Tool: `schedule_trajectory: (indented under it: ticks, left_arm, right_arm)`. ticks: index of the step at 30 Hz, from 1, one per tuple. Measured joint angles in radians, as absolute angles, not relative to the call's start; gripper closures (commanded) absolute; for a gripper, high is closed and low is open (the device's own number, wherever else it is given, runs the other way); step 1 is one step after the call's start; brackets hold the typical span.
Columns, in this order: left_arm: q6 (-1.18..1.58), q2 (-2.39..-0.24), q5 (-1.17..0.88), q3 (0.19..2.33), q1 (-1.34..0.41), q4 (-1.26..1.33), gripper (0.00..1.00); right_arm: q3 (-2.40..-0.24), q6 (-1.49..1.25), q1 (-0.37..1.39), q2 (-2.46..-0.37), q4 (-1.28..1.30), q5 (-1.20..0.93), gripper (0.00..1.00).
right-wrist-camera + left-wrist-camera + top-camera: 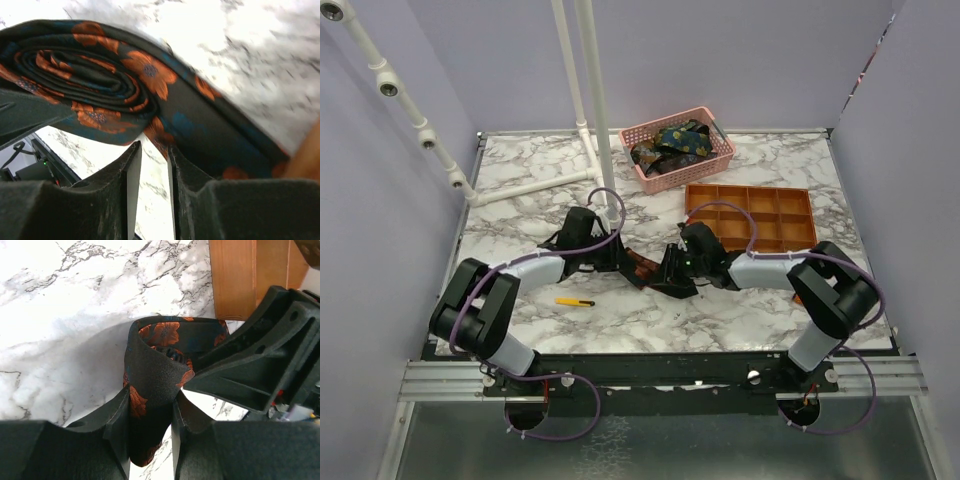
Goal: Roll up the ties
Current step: Roll the tie at the center of the board.
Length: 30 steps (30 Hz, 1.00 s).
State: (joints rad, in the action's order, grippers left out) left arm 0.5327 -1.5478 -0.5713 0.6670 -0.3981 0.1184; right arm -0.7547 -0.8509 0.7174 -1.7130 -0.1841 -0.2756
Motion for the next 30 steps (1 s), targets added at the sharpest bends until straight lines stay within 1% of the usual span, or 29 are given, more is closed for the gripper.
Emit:
schedule_trajectory:
  ticks: [1, 4, 10, 13, 17, 19, 23, 30]
  left_arm:
    - [0.530, -1.531, -0.540, 0.668, -0.416, 0.104, 1.00]
    - [0.514, -1.474, -0.396, 0.682, -0.491, 0.033, 1.00]
    - [0.542, -1.373, -0.091, 0.690, -0.606, -0.080, 1.00]
    - [0.588, -1.343, 0.073, 0.690, -0.667, -0.125, 1.00]
    - [0.659, -1.343, 0.286, 0.708, -0.786, -0.191, 1.00]
    - [0.691, -1.362, 0.382, 0.741, -0.849, -0.239, 1.00]
    - [0.782, -1.475, 0.573, 0.863, -0.955, -0.334, 1.00]
    - [0.952, -1.662, 0.778, 1.027, -1.028, -0.489, 1.00]
  right_arm:
    - [-0.739, -0.849, 0.717, -1.691, -0.174, -0.271, 0.64]
    - [-0.693, -0.840, 0.717, -1.596, -0.115, -0.233, 0.62]
    - [-0.584, -0.818, 0.717, -1.304, 0.001, -0.148, 0.62]
    - [-0.516, -0.815, 0.713, -1.167, 0.040, -0.127, 0.62]
    - [-0.427, -0.819, 0.713, -1.052, 0.078, -0.121, 0.63]
    - [-0.389, -0.825, 0.713, -1.013, 0.101, -0.122, 0.63]
    - [-0.335, -0.839, 0.713, -0.950, 0.137, -0.124, 0.63]
    - [-0.305, -0.846, 0.713, -0.848, 0.189, -0.121, 0.64]
